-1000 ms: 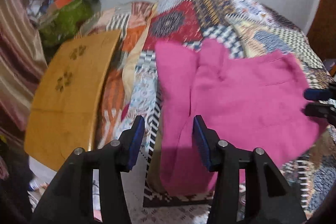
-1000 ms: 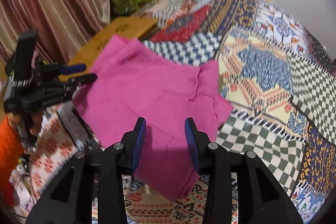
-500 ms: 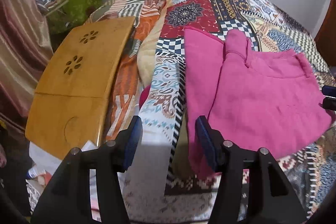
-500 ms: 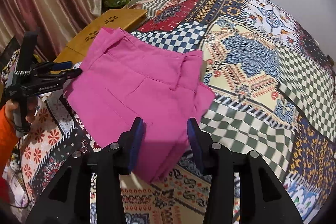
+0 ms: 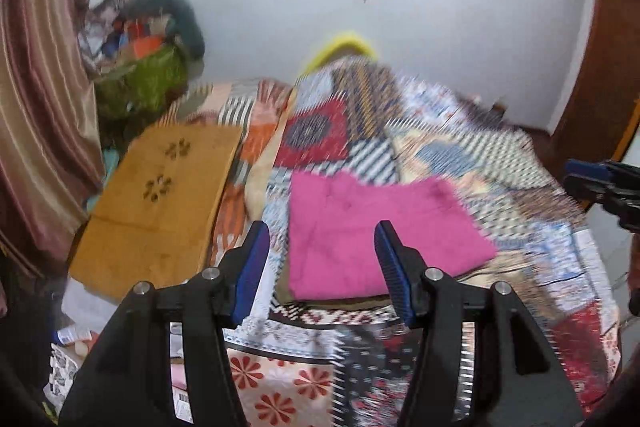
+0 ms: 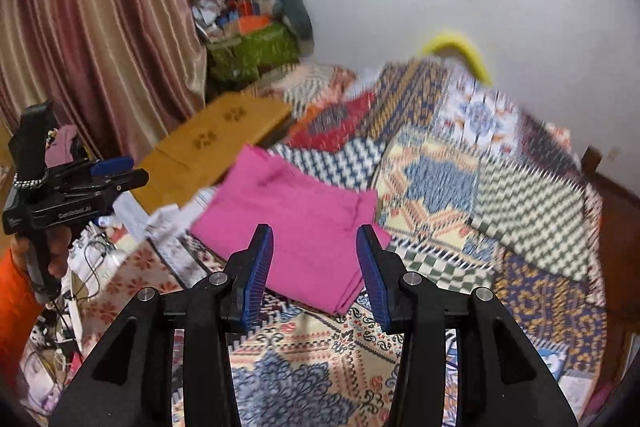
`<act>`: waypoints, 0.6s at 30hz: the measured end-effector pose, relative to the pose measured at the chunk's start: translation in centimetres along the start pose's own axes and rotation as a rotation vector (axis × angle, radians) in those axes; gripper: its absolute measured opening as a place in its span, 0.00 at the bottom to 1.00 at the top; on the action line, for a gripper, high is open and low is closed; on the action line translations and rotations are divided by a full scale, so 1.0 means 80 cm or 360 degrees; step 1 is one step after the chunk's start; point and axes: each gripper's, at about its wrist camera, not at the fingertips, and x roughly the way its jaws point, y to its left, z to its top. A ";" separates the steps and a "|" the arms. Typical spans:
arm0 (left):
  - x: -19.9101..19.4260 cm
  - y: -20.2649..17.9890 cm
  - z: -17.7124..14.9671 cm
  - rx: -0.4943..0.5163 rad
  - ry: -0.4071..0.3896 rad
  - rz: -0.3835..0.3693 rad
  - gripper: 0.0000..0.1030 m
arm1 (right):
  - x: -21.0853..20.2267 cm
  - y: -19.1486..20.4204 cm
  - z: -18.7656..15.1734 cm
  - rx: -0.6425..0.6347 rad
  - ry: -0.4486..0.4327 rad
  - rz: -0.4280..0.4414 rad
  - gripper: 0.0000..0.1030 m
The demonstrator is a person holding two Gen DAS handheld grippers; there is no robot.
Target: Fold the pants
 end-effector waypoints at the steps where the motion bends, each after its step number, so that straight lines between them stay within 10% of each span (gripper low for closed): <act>1: -0.015 -0.005 0.002 0.0008 -0.0036 -0.0004 0.54 | -0.016 0.007 0.001 -0.0008 -0.0031 0.0004 0.38; 18: -0.278 -0.108 -0.025 0.0089 -0.0591 -0.0025 0.54 | -0.209 0.098 -0.037 -0.0055 -0.0562 0.0079 0.38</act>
